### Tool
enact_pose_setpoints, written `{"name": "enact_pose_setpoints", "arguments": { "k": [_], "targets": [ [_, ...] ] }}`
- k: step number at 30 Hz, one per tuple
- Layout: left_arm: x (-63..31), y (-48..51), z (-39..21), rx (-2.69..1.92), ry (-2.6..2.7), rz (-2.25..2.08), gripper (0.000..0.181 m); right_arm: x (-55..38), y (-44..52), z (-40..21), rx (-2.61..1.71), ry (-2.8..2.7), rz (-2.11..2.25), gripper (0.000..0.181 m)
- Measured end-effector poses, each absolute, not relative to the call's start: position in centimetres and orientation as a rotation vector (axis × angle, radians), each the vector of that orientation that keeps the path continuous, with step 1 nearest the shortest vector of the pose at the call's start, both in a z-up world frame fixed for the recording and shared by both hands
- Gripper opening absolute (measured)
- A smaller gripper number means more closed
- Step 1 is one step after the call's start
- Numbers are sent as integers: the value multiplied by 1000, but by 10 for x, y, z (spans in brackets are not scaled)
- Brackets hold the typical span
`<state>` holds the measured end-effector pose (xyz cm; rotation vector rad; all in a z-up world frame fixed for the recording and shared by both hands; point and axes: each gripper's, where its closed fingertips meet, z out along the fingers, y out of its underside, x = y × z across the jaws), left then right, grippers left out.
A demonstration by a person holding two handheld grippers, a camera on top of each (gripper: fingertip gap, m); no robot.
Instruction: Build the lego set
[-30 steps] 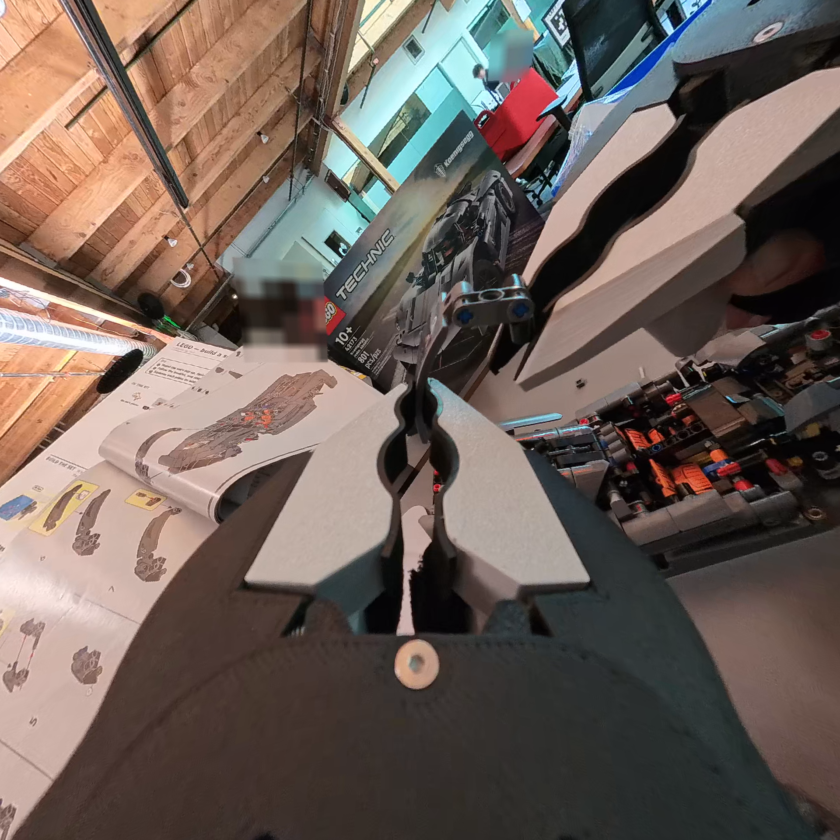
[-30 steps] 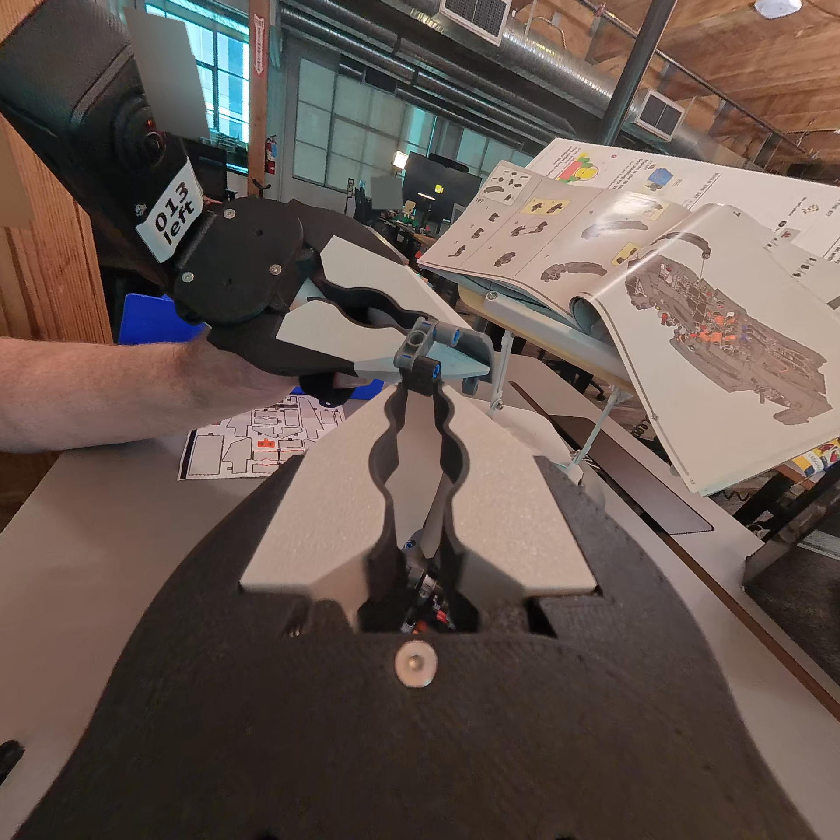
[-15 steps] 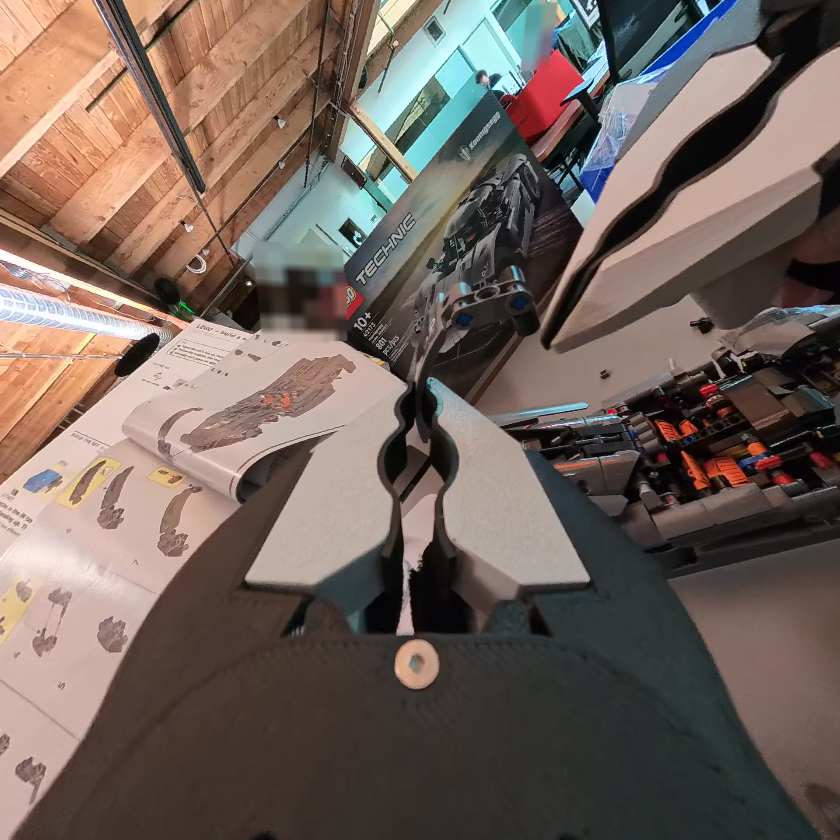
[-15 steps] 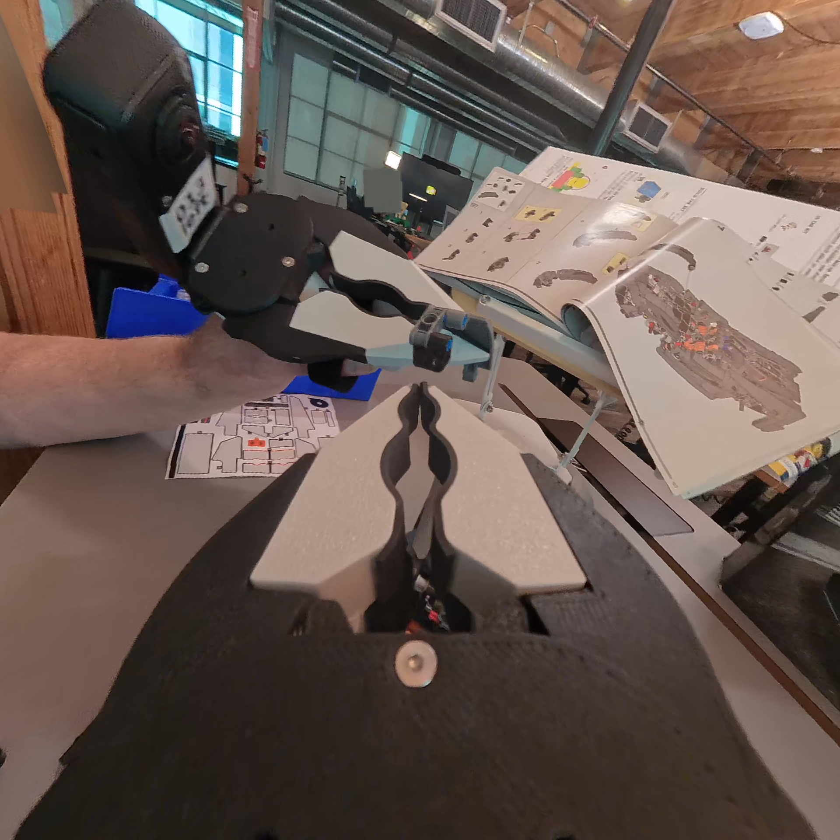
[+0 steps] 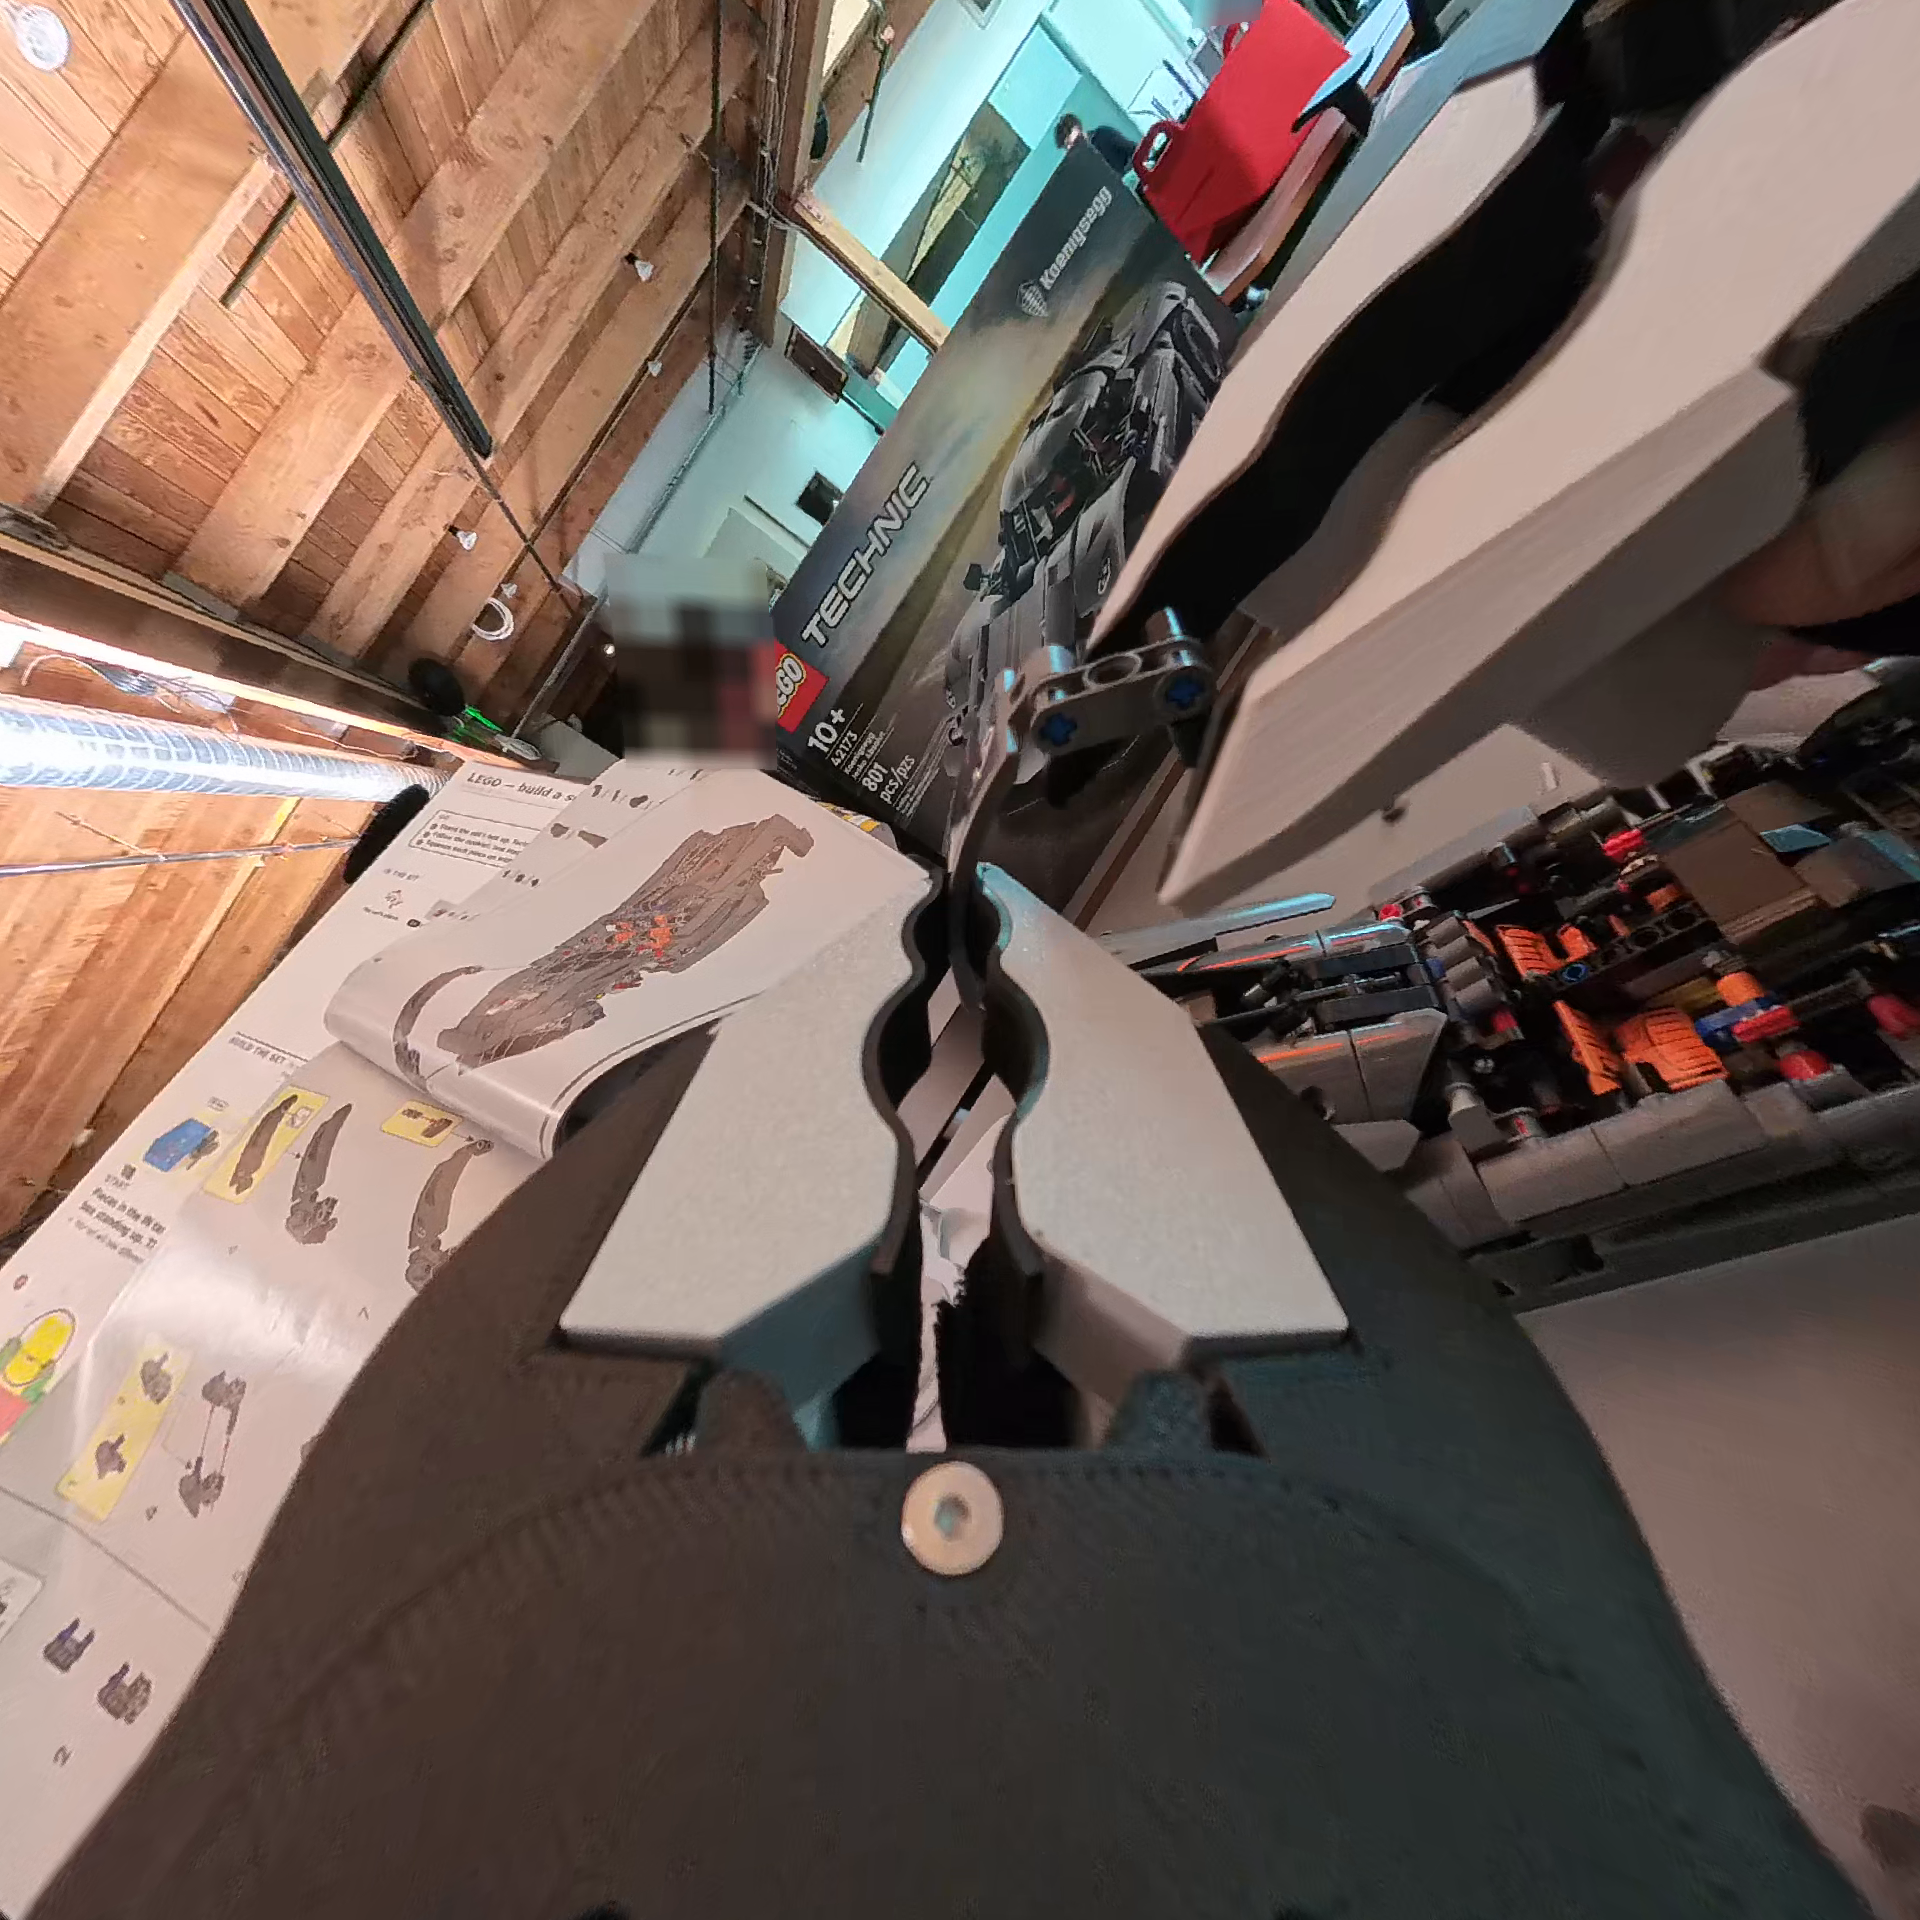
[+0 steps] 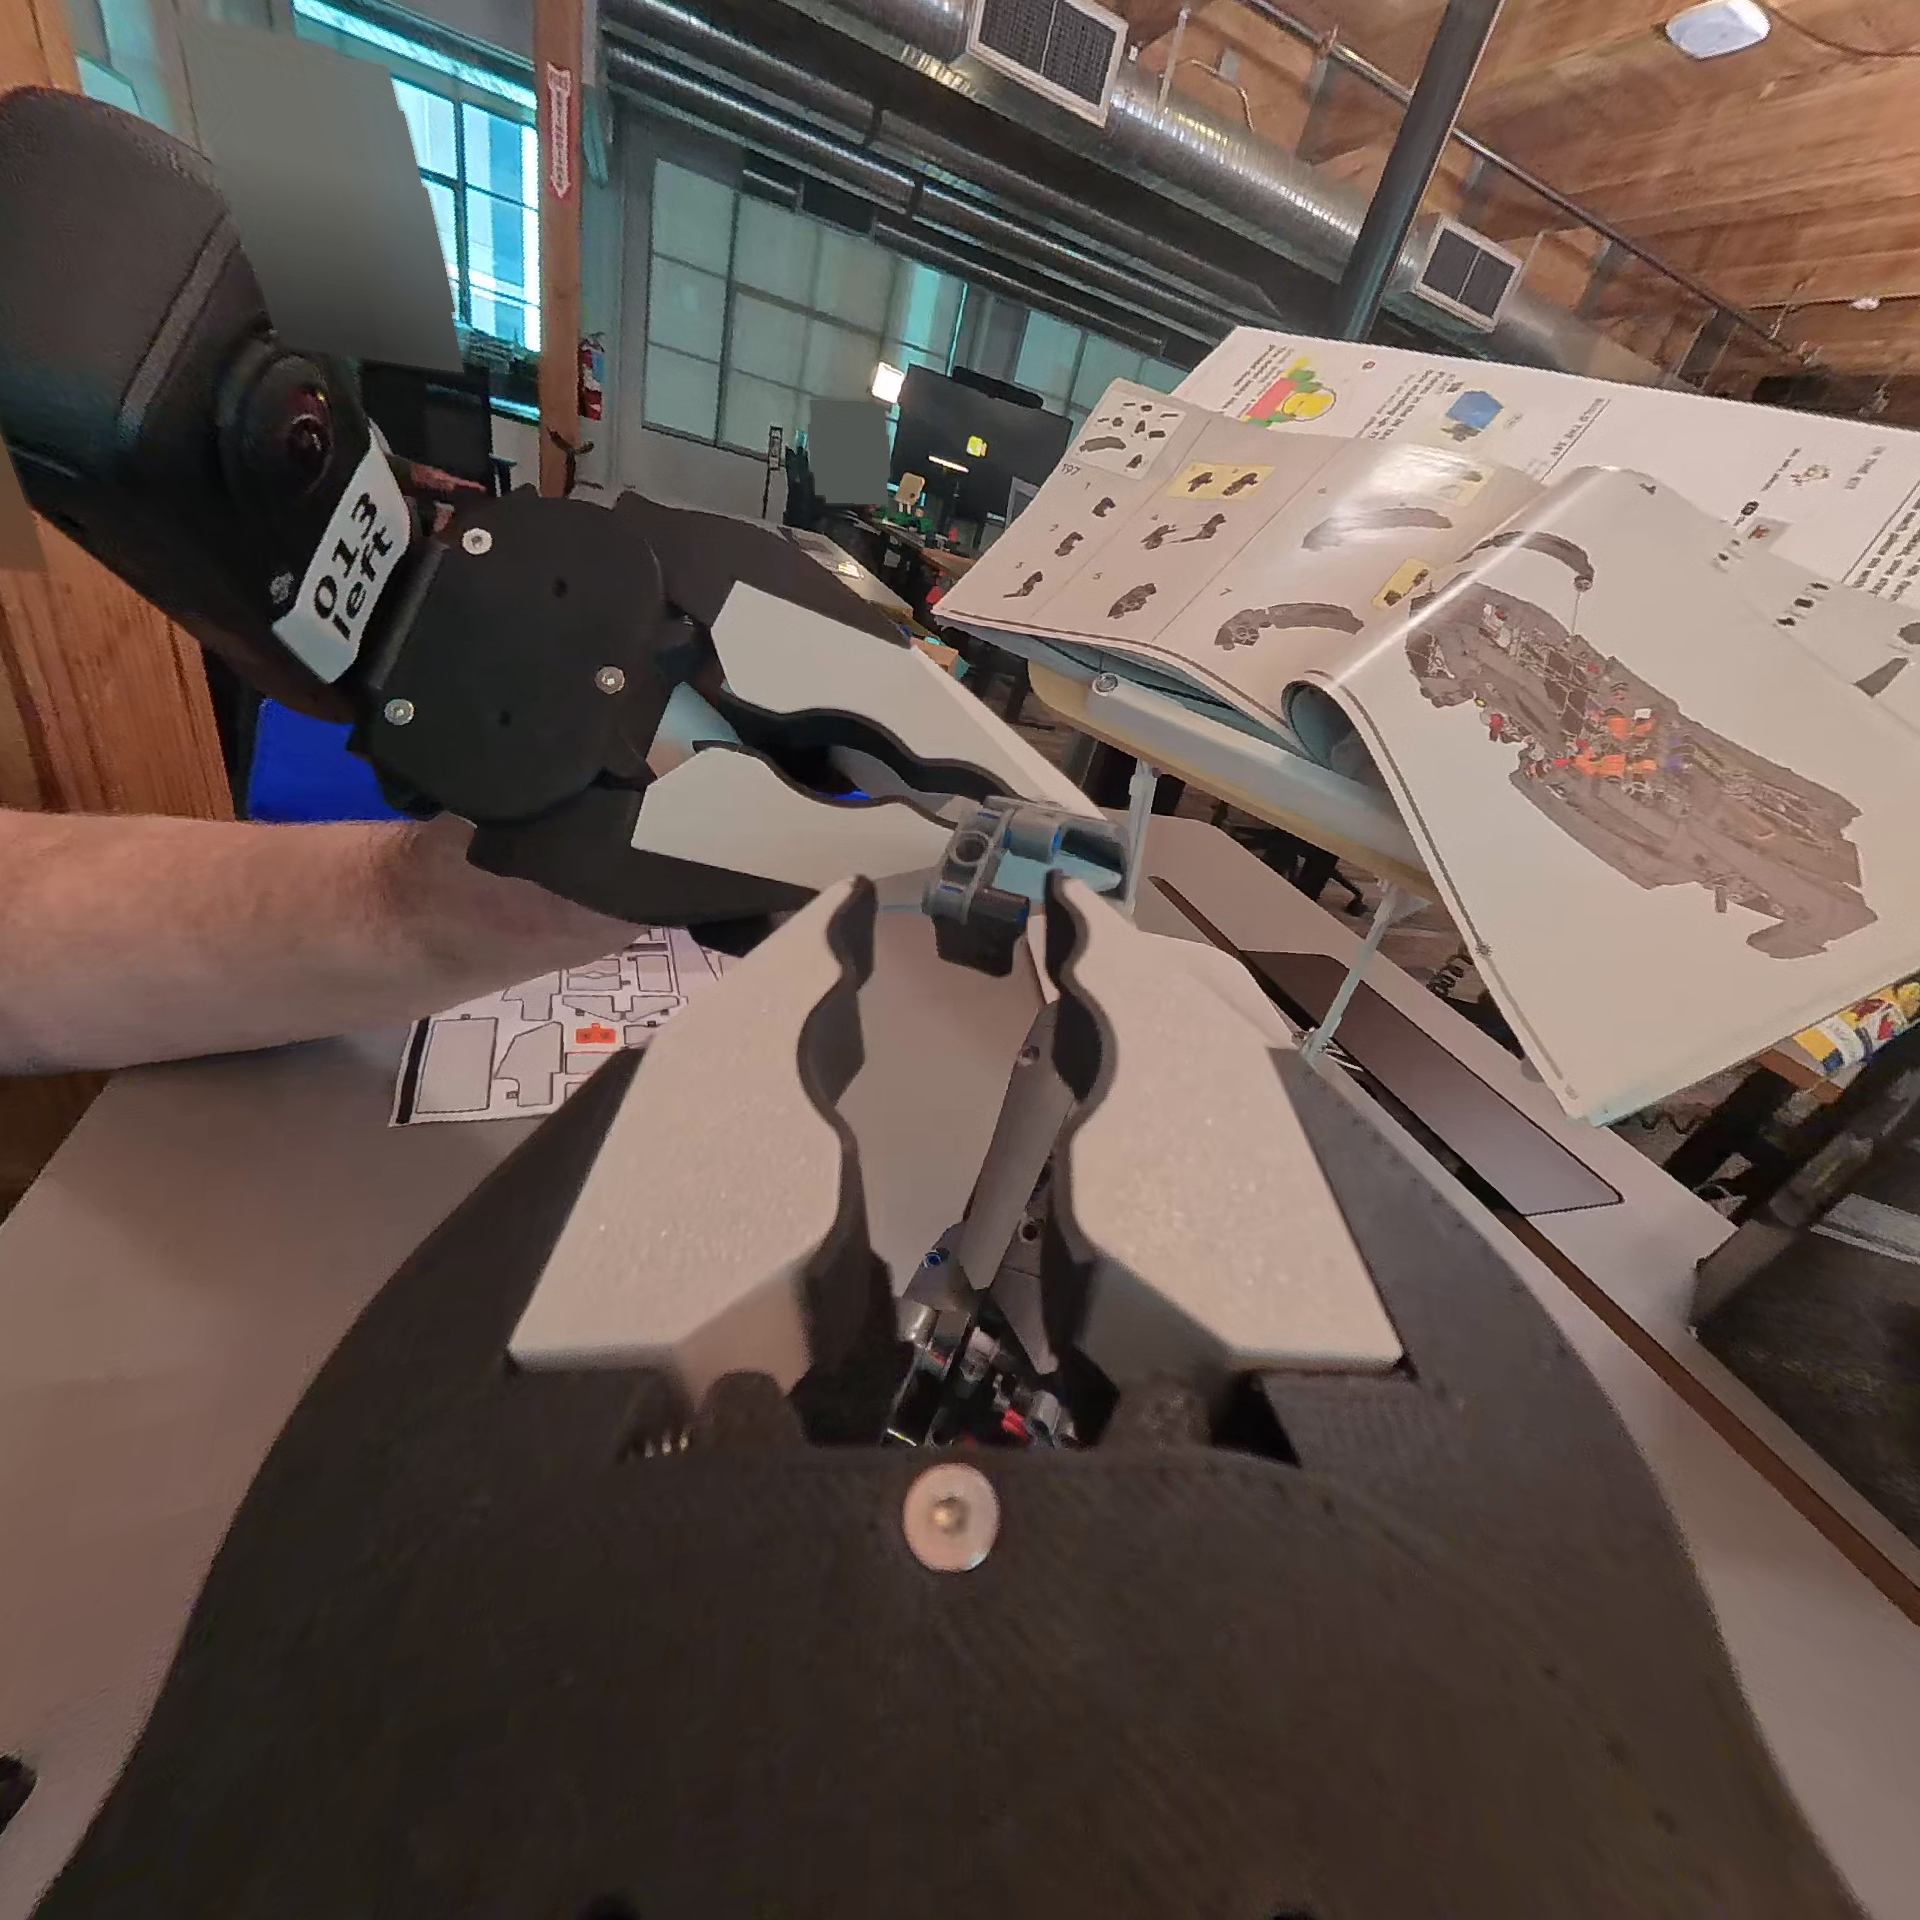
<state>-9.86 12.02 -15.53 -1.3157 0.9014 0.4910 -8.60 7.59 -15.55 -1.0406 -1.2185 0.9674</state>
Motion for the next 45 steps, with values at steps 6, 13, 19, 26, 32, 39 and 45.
{"name": "enact_pose_setpoints", "arguments": {
  "k": [6,13,19,26,32,39,45],
  "targets": [
    [-96,120,-156,-1311,904,498,0,-84,79,-155,-1049,-1207,921,16],
    [-96,119,-155,-1303,898,475,0,-84,79,-154,-1034,-1208,908,16],
    [-95,118,-153,-1281,896,474,0,-84,78,-153,-1017,-1208,873,16],
    [-90,114,-149,-1228,903,466,10,-81,80,-148,-996,-1196,799,16],
    [-83,108,-144,-1147,931,531,11,-81,78,-148,-984,-1214,797,16],
    [-83,104,-141,-1117,953,637,0,-83,71,-150,-978,-1248,834,16],
    [-90,108,-140,-1142,922,707,0,-84,78,-152,-1023,-1218,835,18]
  ]
}}
